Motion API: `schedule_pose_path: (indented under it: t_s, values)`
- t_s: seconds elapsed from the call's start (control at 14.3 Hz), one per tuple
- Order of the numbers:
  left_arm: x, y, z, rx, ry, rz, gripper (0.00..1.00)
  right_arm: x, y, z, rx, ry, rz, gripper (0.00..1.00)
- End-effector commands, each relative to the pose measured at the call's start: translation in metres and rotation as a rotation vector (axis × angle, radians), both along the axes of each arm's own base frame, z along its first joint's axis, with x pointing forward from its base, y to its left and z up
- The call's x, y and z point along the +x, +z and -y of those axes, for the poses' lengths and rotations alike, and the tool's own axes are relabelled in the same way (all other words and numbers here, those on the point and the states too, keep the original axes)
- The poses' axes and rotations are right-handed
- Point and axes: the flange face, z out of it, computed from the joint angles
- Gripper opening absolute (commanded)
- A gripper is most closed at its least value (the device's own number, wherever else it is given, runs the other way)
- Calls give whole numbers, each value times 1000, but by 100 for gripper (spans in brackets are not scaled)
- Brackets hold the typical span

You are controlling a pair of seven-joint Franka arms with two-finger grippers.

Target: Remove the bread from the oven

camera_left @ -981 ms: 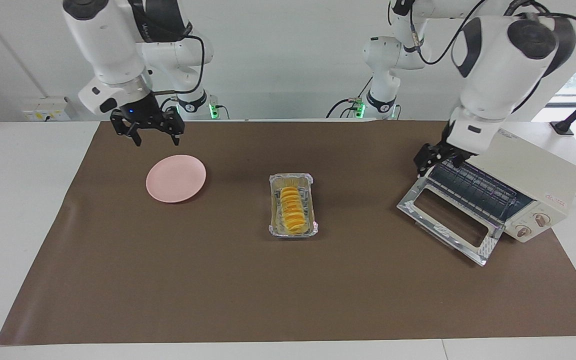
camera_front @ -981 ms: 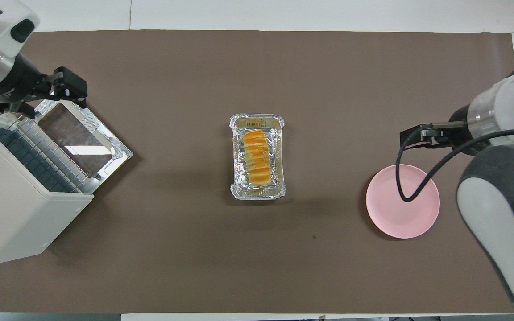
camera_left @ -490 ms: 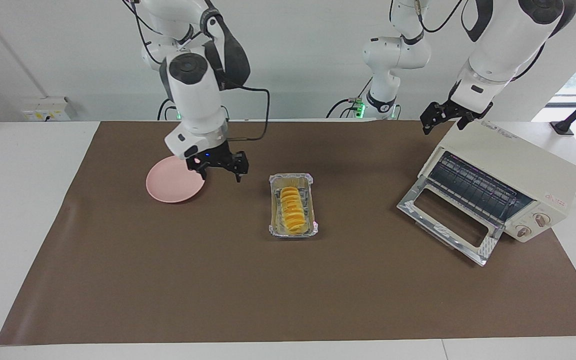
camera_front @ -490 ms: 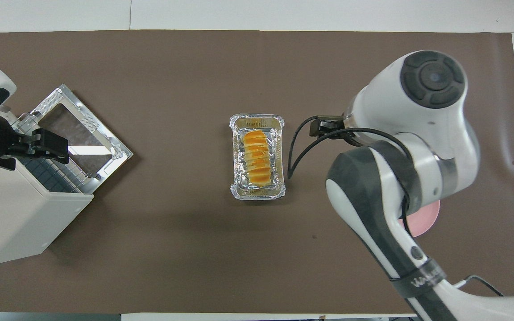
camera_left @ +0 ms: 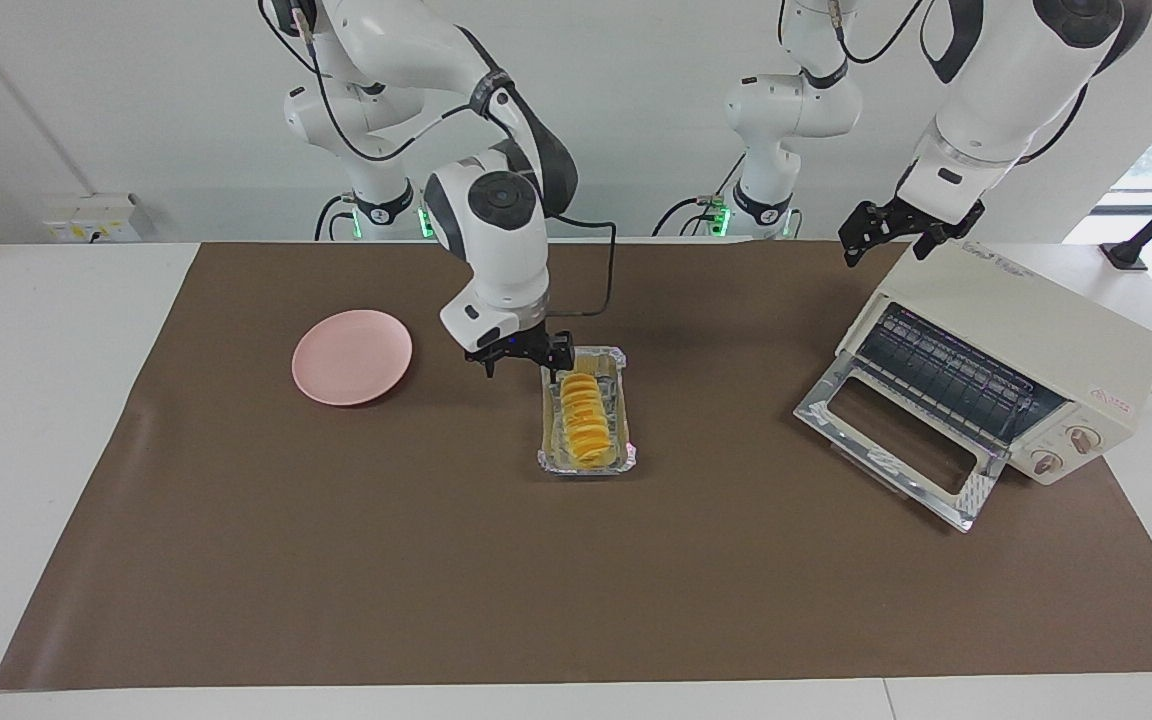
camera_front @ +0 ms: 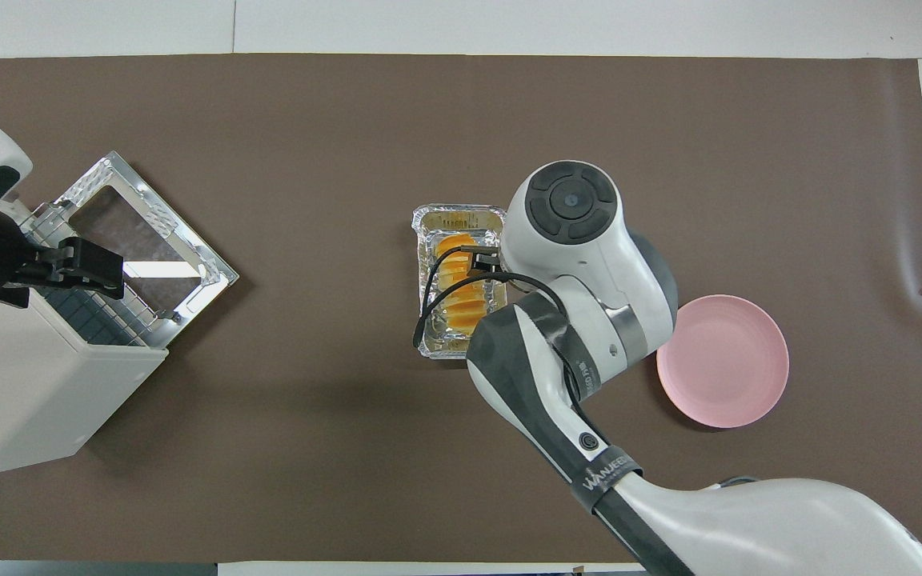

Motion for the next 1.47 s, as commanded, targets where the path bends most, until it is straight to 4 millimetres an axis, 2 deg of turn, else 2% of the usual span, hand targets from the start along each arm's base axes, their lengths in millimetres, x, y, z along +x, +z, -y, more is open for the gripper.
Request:
schedule_pose_path:
  t_s: [0.0,0.14,0.28,0.49,0.63,0.77,0.98,1.05,1.12,1.19,1.26,1.4]
  values:
    - [-6,-3,-9,-1,8,-9,100,9,-30,-2,-16,-10,13,100]
    - [-4,-4,-13,4,17,-6,100,9,-41,-9,-19,-21,16,100]
    - [-1,-8,-16,0,2,4,100,10,-45,-7,-44,-5,22,100]
    - [18,-10,-16,-14,-6,-41,100,15,-47,0,-39,-10,40,100]
    - [12,-12,-16,-5,-11,-42,100,15,-47,-3,-31,-13,52,100]
    - [-3,-10,-13,6,-15,-5,100,14,-49,-3,-31,-11,52,100]
    - [-3,-7,-16,6,-14,18,100,7,-59,-4,-19,5,68,93]
    - [-3,-7,-17,4,-26,18,100,5,-63,-3,-18,7,70,84]
    - [-3,-7,-17,2,-43,14,100,3,-65,-2,-20,13,69,66]
    - [-5,-7,-14,2,-52,5,100,3,-65,-2,-22,19,65,37]
    - [-6,-4,-16,2,-49,9,100,4,-63,-2,-25,22,61,0]
    - [-3,9,-16,-2,-56,22,100,3,-61,-4,-24,24,62,0]
